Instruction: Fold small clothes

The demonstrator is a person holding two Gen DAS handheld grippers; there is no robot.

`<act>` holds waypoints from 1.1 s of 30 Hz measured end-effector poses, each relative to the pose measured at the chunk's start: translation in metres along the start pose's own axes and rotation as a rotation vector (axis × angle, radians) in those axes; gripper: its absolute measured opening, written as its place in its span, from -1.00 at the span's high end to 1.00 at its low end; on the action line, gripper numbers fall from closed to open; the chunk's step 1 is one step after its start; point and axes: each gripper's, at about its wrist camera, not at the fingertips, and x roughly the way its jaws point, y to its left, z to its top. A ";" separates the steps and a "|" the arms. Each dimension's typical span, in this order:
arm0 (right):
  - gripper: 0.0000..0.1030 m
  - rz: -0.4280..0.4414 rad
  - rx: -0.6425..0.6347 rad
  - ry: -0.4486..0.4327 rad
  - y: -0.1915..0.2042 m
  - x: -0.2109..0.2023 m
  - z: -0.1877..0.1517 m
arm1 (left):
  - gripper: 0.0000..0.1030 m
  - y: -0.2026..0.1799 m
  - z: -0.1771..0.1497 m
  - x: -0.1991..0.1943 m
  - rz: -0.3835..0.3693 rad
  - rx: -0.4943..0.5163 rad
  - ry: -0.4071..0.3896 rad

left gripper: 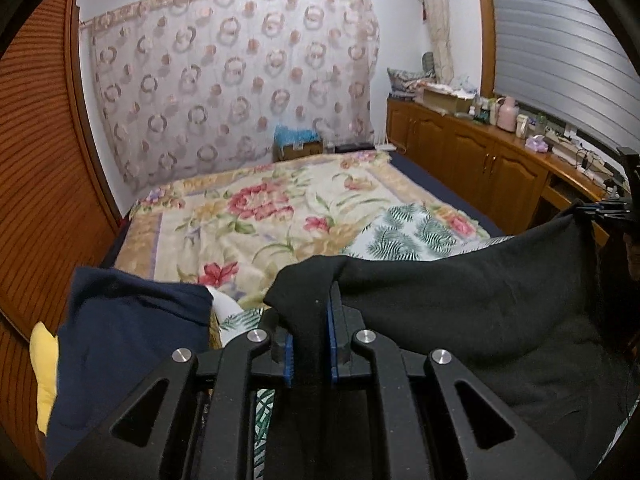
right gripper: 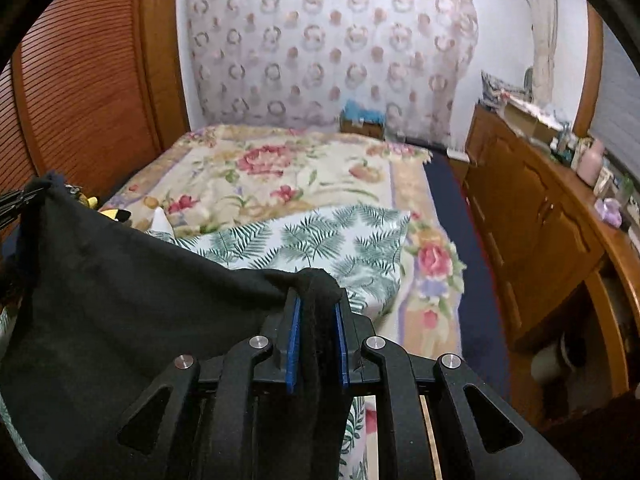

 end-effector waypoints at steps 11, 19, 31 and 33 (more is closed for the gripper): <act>-0.16 0.008 0.037 0.032 0.001 -0.001 -0.020 | -0.47 -0.018 -0.030 -0.029 -0.070 -0.018 0.049; -0.16 -0.001 0.034 0.091 0.031 -0.035 -0.083 | -0.49 -0.042 -0.083 -0.060 -0.119 -0.026 0.094; -0.27 -0.059 0.055 0.172 0.033 -0.065 -0.113 | -0.49 -0.060 -0.129 -0.066 -0.131 -0.062 0.167; -0.31 -0.073 0.065 0.182 0.033 -0.068 -0.113 | -0.49 -0.060 -0.133 -0.062 -0.123 -0.062 0.185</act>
